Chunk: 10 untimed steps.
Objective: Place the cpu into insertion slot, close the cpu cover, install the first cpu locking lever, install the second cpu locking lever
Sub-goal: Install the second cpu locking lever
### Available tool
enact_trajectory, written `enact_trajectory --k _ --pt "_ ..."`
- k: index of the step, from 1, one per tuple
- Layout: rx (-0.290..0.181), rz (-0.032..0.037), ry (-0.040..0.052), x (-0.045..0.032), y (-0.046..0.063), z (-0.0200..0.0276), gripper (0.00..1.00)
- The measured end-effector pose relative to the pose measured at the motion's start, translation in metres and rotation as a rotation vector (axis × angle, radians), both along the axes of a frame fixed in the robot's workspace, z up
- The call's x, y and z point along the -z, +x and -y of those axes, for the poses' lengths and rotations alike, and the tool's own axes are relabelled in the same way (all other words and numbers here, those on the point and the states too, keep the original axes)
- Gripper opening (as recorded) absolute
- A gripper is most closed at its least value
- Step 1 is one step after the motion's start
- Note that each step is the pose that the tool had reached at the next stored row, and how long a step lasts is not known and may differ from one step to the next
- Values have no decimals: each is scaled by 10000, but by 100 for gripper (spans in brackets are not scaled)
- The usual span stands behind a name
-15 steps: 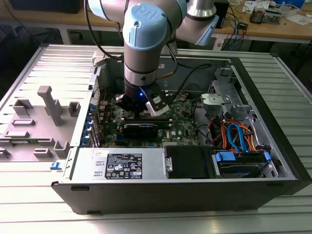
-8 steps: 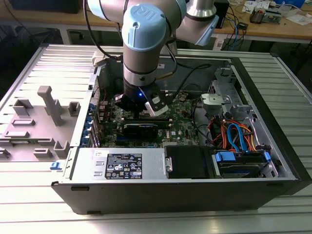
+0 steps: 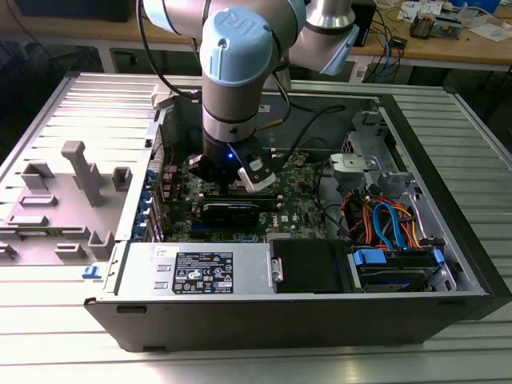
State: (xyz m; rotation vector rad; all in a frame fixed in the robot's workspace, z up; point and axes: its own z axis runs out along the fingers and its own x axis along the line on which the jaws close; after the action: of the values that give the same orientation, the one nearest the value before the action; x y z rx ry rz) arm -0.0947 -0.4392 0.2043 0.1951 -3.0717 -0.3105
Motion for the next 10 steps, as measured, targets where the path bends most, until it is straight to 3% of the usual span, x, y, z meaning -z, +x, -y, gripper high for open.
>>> enact_trajectory --k 5,7,10 --pt "1 5 90 29 0 0 11" --pt "-2 0 92 35 0 1 11" --pt "-6 0 22 31 0 6 11"
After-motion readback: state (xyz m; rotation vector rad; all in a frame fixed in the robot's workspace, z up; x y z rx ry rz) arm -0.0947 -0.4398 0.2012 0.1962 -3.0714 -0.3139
